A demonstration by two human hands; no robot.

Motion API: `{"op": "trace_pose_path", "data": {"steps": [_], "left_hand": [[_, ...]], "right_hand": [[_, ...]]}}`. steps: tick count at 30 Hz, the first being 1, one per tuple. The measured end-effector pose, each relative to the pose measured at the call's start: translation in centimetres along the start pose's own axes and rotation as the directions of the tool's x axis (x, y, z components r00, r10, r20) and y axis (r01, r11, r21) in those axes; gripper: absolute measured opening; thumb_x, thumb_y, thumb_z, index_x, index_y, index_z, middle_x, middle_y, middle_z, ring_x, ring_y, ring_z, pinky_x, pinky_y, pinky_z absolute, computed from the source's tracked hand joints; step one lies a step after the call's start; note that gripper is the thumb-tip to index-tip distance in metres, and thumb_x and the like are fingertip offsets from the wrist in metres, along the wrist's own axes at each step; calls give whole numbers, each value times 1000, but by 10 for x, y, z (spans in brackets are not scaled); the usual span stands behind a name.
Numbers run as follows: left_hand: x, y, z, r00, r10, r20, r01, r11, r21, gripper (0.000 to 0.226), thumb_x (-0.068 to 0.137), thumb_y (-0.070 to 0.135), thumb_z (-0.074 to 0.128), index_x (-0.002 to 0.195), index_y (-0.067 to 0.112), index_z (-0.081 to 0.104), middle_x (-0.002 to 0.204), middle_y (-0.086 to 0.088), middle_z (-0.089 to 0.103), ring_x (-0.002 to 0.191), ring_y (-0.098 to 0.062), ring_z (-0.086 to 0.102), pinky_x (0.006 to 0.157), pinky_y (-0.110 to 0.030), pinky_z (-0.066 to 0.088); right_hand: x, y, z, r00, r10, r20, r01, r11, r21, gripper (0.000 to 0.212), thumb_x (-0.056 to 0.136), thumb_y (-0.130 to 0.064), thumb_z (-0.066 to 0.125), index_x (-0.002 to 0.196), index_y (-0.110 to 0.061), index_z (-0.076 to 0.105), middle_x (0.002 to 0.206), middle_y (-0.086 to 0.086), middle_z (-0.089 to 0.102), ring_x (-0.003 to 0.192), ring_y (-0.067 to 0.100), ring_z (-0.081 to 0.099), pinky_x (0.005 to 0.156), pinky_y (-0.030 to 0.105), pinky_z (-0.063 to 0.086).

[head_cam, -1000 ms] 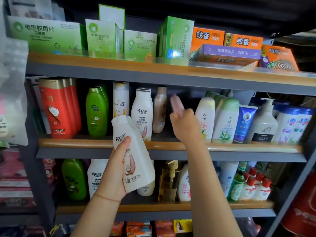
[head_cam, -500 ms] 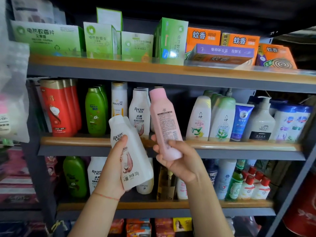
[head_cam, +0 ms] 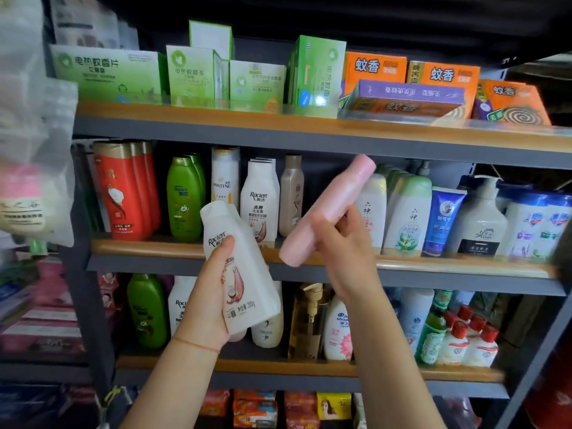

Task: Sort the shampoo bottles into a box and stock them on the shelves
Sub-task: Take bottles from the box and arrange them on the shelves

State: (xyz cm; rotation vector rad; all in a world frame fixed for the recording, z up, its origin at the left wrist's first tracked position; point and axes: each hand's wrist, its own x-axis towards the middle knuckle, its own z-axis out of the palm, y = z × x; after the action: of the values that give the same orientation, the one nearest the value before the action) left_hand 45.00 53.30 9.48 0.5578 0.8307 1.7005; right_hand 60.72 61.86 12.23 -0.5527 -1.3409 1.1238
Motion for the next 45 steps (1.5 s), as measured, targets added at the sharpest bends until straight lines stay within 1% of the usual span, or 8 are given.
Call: {"op": "trace_pose_path", "data": {"steps": [2, 6, 12, 14, 20, 31, 37, 45], "left_hand": [[-1, 1, 1, 1000, -4, -2, 4, 1000, -11, 62, 68, 49, 69, 120, 15, 67, 104, -16, 72, 78, -24, 72, 70, -41, 60], [-1, 4, 0, 1000, 2, 9, -2, 1000, -3, 59, 69, 49, 69, 117, 15, 68, 93, -14, 74, 74, -23, 72, 71, -40, 60], [2, 9, 0, 999, 30, -27, -29, 999, 14, 61, 69, 47, 70, 122, 16, 68, 108, -15, 71, 86, -26, 70, 74, -41, 60], [3, 9, 0, 999, 36, -38, -36, 999, 11, 60, 70, 46, 70, 122, 17, 68, 109, -15, 71, 91, -26, 69, 81, -43, 58], [5, 7, 3, 999, 26, -48, -25, 1000, 4, 60, 74, 45, 68, 126, 15, 66, 116, -16, 69, 101, -28, 64, 90, -44, 52], [7, 4, 8, 999, 0, -51, 1, 1000, 10, 52, 78, 45, 68, 123, 18, 68, 120, -13, 71, 113, -31, 66, 87, -44, 56], [11, 5, 7, 999, -1, -36, 1, 1000, 10, 41, 79, 44, 68, 111, 19, 72, 120, -14, 70, 102, -28, 66, 91, -46, 53], [10, 4, 6, 998, -12, -63, 11, 1000, -22, 54, 76, 45, 70, 123, 17, 68, 112, -11, 72, 93, -25, 69, 82, -43, 57]], "right_hand": [[8, 2, 7, 992, -98, -85, 70, 956, -283, 50, 82, -27, 77, 123, -19, 50, 107, 2, 63, 98, 16, 63, 85, 37, 57], [32, 3, 15, 966, -231, -112, 164, 892, -422, 64, 81, -19, 79, 128, -16, 36, 103, -10, 51, 91, -1, 54, 72, 11, 47], [69, 6, 14, 989, -131, -72, 66, 816, -574, 62, 79, -7, 77, 115, -17, 28, 96, -5, 49, 81, 6, 52, 57, 11, 41], [76, 12, 12, 994, -74, -78, 13, 801, -599, 60, 78, -10, 78, 112, -13, 29, 100, 2, 49, 89, 18, 53, 67, 22, 44], [95, 28, 10, 994, 60, -90, -103, 779, -618, 71, 78, -15, 79, 128, -6, 30, 115, 9, 51, 109, 28, 55, 87, 43, 54], [122, 41, 9, 984, 173, -48, -163, 747, -644, 91, 73, -30, 86, 136, -4, 26, 127, 13, 50, 115, 29, 55, 94, 45, 53], [129, 36, -4, 957, 289, 17, -266, 902, -340, 123, 58, -59, 85, 151, -7, 23, 134, 7, 56, 118, 23, 58, 100, 43, 49], [142, 39, 12, 969, 209, 132, -165, 944, -286, 88, 55, -69, 80, 125, -21, 57, 116, 5, 70, 107, 20, 67, 92, 38, 55]]}}
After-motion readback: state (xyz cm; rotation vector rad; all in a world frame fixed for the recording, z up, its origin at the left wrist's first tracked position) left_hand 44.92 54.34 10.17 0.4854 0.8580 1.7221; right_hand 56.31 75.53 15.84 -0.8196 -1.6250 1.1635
